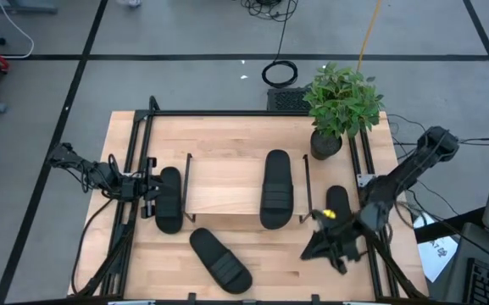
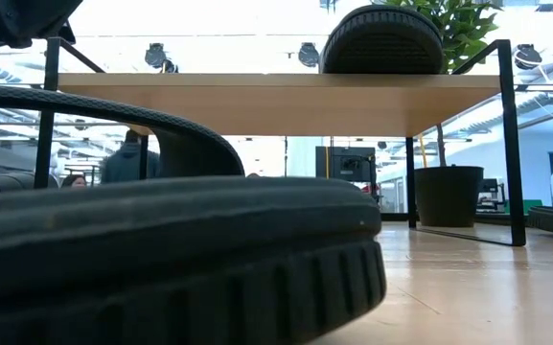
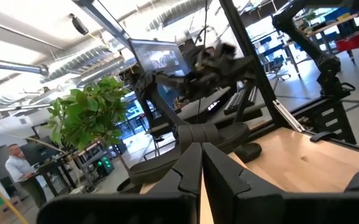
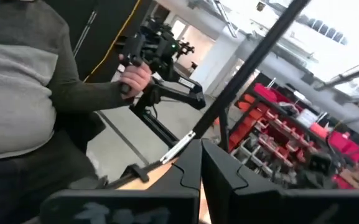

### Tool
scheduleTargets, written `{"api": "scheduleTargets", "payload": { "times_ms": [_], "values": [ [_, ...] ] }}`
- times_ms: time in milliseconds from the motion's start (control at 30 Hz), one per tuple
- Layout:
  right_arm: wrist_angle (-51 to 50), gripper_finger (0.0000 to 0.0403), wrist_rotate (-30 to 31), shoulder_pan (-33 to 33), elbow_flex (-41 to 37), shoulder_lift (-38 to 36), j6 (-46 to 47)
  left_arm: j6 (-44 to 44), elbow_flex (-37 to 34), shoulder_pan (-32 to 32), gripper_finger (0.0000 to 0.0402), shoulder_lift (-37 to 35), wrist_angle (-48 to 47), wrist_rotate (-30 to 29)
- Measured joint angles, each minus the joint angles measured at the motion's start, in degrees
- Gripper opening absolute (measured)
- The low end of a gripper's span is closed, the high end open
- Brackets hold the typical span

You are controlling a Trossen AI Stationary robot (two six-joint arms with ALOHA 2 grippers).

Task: Pick and place slides into the shelf
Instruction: Put the bottom left black slide on the shelf

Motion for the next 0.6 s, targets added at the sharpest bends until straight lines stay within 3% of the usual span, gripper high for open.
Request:
{"api": "scheduleTargets", "payload": {
  "times_ms": [367,500,600],
  "values": [
    [-8.19,0.0000,25.08,8.41,22.17,20.93,-5.69,-0.17,0.00,0.00,0.0002,0.00,0.00,-0.02],
    [-9.44,0.0000,34.19,11.60,26.70,26.60,-6.91,-0.16,0.00,0.00,0.0011,0.00,-0.03,-0.02],
    [-9.23,0.0000,37.78,13.68,29.47,29.28,-7.78,-0.17,0.00,0.00,0.0020,0.00,-0.02,-0.02]
  ]
}}
